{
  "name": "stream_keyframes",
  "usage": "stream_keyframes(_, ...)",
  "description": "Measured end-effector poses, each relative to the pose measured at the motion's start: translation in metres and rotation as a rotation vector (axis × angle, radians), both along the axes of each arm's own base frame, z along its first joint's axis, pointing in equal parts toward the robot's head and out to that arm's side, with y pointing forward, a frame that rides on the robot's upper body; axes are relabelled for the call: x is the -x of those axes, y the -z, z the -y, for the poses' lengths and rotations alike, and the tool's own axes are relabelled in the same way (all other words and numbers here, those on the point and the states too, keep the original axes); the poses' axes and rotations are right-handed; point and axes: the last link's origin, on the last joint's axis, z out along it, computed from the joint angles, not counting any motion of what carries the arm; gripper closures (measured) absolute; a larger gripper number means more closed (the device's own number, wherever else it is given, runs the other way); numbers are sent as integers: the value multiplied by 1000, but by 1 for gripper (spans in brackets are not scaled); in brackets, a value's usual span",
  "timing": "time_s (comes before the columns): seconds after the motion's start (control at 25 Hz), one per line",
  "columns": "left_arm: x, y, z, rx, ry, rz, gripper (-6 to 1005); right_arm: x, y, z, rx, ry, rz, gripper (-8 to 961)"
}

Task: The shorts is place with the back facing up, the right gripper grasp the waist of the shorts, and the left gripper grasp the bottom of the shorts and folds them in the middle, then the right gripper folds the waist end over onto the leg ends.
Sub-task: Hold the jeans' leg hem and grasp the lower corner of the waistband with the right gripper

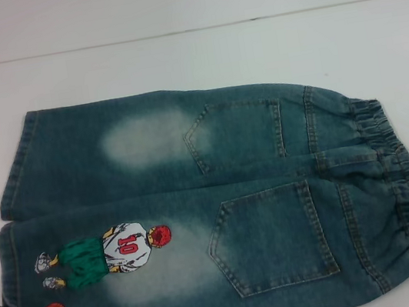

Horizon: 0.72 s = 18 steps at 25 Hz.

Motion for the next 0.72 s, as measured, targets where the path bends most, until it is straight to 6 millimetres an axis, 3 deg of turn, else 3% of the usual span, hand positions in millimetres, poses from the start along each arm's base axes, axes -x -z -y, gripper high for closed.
stream_keyframes(0.32,-6,1,-7,-2,17,0,952,-18,5,20,57,127,13,13)
stream_keyframes(0.72,-6,1,-8,-7,21,-4,952,-26,14,28,149,202,25,25)
